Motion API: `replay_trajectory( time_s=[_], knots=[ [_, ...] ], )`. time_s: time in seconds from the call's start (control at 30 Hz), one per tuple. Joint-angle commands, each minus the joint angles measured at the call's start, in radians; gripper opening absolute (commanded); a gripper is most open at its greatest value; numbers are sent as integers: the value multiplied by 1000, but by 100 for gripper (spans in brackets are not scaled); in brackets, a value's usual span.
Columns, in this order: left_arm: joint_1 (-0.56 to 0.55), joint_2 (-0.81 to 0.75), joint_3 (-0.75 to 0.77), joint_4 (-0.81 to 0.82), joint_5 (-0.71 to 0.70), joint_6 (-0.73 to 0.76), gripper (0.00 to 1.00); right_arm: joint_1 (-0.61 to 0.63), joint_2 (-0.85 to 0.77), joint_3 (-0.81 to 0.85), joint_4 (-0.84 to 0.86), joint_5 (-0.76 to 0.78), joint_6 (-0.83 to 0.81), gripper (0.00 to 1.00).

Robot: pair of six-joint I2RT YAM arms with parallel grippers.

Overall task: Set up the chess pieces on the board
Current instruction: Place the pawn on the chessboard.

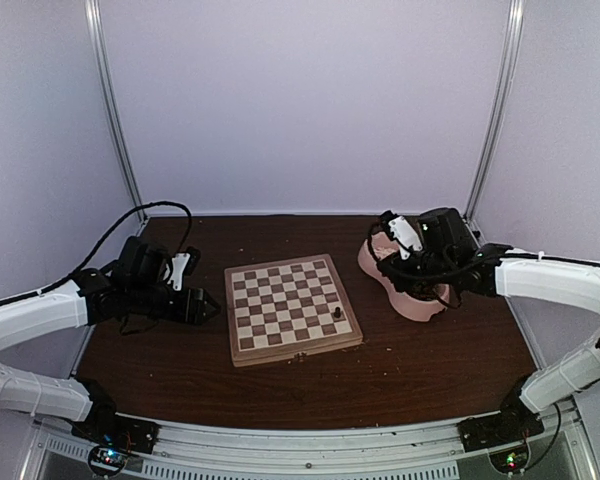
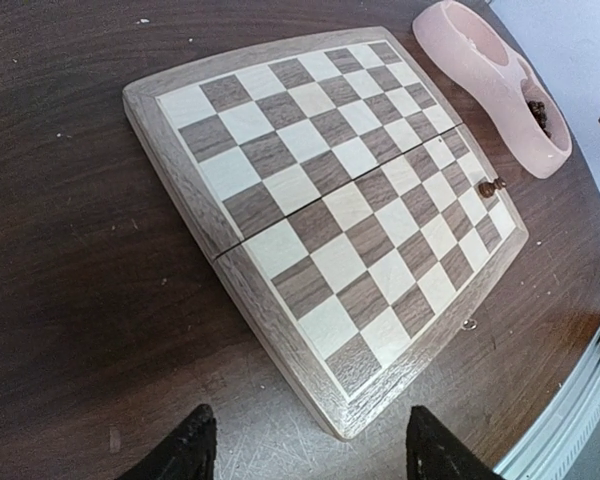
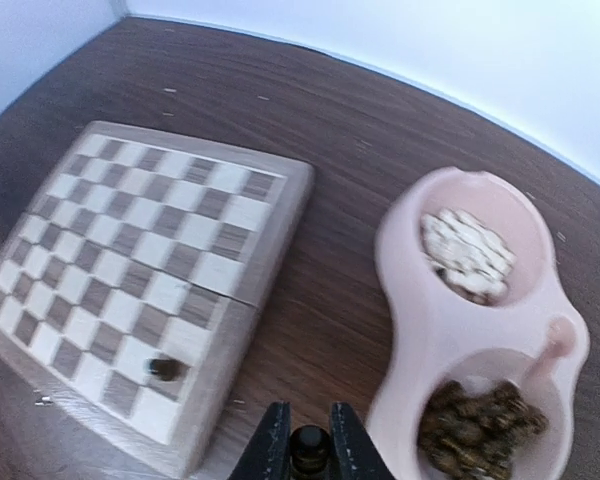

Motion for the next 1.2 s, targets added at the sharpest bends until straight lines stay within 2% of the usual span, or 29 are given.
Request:
replay_trajectory(
  time_s=[0.0, 0.2, 0.37, 0.6, 1.17],
  knots=[
    [0, -23, -11, 55, 21, -18, 65, 110, -35, -62, 209, -74, 2, 16],
    [0, -42, -34, 59, 21, -24, 65, 238, 12, -114, 381, -62, 48, 16],
    [0, -31, -13, 48, 28, -16, 65, 320, 141, -103, 499, -43, 81, 15],
    [0, -51, -20, 36, 37, -16, 65, 376, 305, -102, 663, -7, 106, 15],
    [0, -62, -13, 13, 31, -8, 65, 420, 511, 14, 676, 64, 96, 17]
  ],
)
